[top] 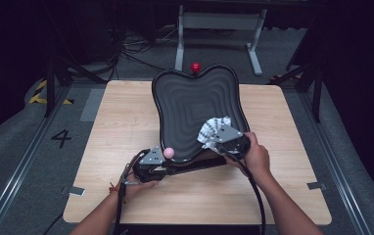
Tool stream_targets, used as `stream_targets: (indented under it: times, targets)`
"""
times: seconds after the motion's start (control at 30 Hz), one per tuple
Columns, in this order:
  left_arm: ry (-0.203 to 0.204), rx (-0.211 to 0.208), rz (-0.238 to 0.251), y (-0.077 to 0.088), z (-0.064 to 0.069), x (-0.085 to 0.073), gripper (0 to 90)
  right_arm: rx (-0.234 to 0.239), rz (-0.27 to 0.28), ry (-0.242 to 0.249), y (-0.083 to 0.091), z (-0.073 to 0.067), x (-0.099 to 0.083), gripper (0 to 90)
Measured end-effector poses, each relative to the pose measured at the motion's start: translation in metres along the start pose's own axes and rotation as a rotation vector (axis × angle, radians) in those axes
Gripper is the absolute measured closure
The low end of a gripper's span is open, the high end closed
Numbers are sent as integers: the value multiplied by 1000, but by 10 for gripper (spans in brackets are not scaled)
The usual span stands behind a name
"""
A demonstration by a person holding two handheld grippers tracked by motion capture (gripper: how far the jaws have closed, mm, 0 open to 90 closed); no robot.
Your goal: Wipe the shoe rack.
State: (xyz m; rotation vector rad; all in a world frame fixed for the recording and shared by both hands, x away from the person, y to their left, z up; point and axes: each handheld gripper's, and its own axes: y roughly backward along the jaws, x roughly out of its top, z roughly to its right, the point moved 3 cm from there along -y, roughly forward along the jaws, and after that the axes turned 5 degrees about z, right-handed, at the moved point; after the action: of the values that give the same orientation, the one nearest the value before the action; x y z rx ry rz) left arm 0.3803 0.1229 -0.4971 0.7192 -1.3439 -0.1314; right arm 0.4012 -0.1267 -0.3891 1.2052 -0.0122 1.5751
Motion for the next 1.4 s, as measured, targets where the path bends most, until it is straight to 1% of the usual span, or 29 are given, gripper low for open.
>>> stream_targets:
  times: [0.07,0.1,0.13,0.2,0.27,0.33,0.4,0.5,0.57,0.6,0.67,0.8,0.9,1.07,1.13,1.2,1.27,1.3,1.37,1.4]
  targets:
    - [0,-3,1,0,0,0,737,25,18,13,-4,-9,10,817]
    - [0,-3,1,0,0,0,737,25,18,13,-4,-9,10,817]
    - [1,-2,1,0,0,0,738,45,33,34,-9,-19,21,814]
    - [-1,-2,-1,0,0,0,737,58,47,50,-12,-26,29,812]
    - [0,0,0,0,0,0,737,71,64,50,-15,-33,36,808]
    - [-3,1,-1,0,0,0,737,97,82,51,-18,-40,43,805]
    - [-4,2,0,0,0,0,737,112,94,52,-20,-44,48,806]
    - [0,5,3,0,1,0,737,122,112,73,-24,-53,55,807]
    - [-2,7,2,0,1,0,737,125,125,112,-26,-58,60,808]
    - [-2,7,2,0,0,0,737,124,129,123,-27,-60,62,808]
    - [-2,7,2,0,1,0,737,121,130,123,-27,-62,64,810]
    - [-8,8,1,0,1,0,737,134,134,94,-27,-60,60,814]
    - [-9,8,0,0,1,0,737,131,127,97,-25,-57,56,815]
    - [-12,8,-2,0,1,0,737,129,110,79,-20,-49,45,816]
    - [-13,11,-2,0,1,0,737,120,97,78,-17,-44,39,815]
    - [-12,9,-2,0,1,0,736,107,90,63,-14,-38,31,816]
    - [-10,8,-2,0,1,0,736,104,84,57,-13,-36,28,815]
    - [-12,9,-3,0,1,0,736,82,75,49,-10,-28,19,817]
    - [-12,10,-3,0,1,0,736,48,66,35,-7,-21,10,818]
    - [-12,9,-2,0,1,0,736,44,63,30,-6,-19,9,817]
